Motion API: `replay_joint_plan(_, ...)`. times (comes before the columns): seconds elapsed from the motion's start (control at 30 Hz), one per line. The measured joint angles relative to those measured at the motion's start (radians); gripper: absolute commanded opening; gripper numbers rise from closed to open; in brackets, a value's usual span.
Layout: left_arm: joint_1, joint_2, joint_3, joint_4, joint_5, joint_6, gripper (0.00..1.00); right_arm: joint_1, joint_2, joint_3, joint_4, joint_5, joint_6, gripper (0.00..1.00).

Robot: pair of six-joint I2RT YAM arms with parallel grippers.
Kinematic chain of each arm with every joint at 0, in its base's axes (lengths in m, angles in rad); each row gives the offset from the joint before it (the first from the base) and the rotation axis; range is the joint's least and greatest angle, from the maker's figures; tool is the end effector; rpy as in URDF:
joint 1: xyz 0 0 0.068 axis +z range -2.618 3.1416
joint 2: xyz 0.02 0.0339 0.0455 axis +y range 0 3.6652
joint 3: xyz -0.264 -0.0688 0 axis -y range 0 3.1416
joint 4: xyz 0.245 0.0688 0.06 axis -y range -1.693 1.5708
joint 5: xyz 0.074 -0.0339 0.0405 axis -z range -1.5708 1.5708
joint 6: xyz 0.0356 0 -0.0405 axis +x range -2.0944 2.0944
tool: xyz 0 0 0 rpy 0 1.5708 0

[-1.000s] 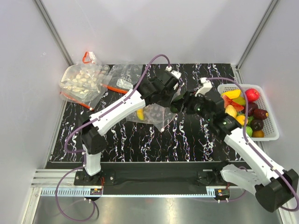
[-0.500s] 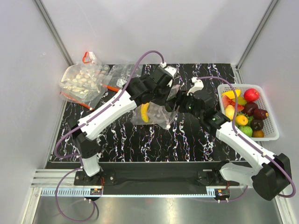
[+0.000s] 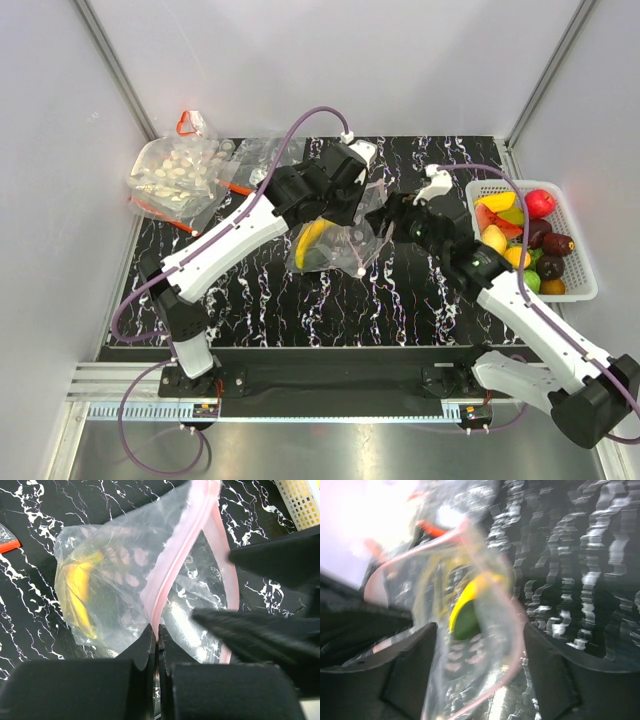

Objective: Place the food in the zip-top bag and seal the zipper
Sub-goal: Place the fake fruit in the zipper food storage bag, then pick up the fake fruit from the bin.

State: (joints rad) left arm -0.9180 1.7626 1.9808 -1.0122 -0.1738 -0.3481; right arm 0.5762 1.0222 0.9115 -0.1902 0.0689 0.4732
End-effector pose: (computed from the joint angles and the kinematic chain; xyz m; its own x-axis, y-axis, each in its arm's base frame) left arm 0.2314 -0.2926 0.4065 -0.6490 0.2956 -0.7010 0.5185 0.8461 -0.1232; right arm 0.2001 0.1271 0.3389 -0.4438 0.2538 -0.8594 -0.3215 0.8501 0.4171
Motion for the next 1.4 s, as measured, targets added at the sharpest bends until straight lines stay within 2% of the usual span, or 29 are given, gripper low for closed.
replay_joint_plan(0.17, 0.002, 0.0, -0.029, 0.017, -0.001, 0.0, 0.0, -0.012, 0.033, 0.186, -0.231, 0.212, 0.001, 0.74)
replay_joint_plan(0.23, 0.002, 0.0, -0.039, 0.02, -0.001, 0.0, 0.0, -0.061, 0.074, 0.273, -0.312, 0.277, 0.001, 0.75)
replay_joint_plan(0.33, 0.002, 0.0, -0.047, 0.019, -0.002, 0.0, 0.0, -0.257, 0.106, 0.314, -0.381, 0.28, 0.002, 0.78)
replay_joint_plan(0.37, 0.002, 0.0, -0.049, 0.02, -0.002, 0.0, 0.0, -0.34, 0.112, 0.312, -0.407, 0.285, 0.003, 0.93)
replay_joint_plan(0.4, 0.002, 0.0, -0.053, 0.02, -0.002, 0.0, 0.0, -0.42, 0.117, 0.311, -0.433, 0.287, 0.008, 0.99)
replay_joint_plan(0.53, 0.002, -0.001, -0.065, 0.015, -0.001, 0.0, 0.0, -0.64, 0.138, 0.304, -0.505, 0.307, 0.014, 1.0)
replay_joint_plan(0.7, 0.002, -0.009, -0.074, 0.016, 0.011, 0.0, 0.0, -0.825, 0.226, 0.282, -0.517, 0.248, 0.01, 0.96)
replay_joint_plan(1.03, 0.002, -0.105, -0.175, 0.056, 0.042, 0.032, 0.0, -0.86, 0.389, 0.187, -0.454, 0.042, 0.002, 1.0)
replay_joint_plan(1.2, 0.002, -0.171, -0.303, 0.147, 0.062, 0.063, 0.0, -0.86, 0.482, 0.191, -0.364, 0.006, 0.012, 1.0)
replay_joint_plan(1.4, 0.002, -0.172, -0.328, 0.19, 0.068, 0.082, 0.0, -0.86, 0.58, 0.249, -0.268, 0.008, 0.023, 1.0)
